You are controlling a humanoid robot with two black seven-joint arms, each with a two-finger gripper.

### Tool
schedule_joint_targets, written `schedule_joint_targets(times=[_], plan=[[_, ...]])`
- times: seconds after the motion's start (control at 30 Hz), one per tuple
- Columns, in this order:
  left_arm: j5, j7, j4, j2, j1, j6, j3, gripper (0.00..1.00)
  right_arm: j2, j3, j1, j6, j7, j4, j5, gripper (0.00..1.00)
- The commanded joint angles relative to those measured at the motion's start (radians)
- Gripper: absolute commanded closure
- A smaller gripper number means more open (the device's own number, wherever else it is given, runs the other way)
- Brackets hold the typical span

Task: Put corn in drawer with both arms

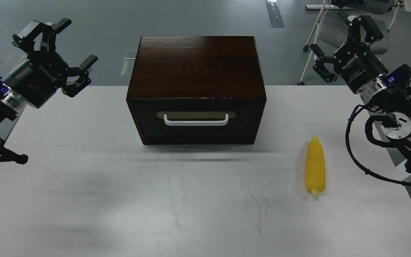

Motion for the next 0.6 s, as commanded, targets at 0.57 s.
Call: schedule_joint_targets(times=[0.57], plan=[[0.01, -0.005, 0.014, -0.028, 0.017, 0.0, 0.018, 0.02, -0.005, -0.002, 0.0, 0.0, 0.0, 0.001, 0.0, 0.0]])
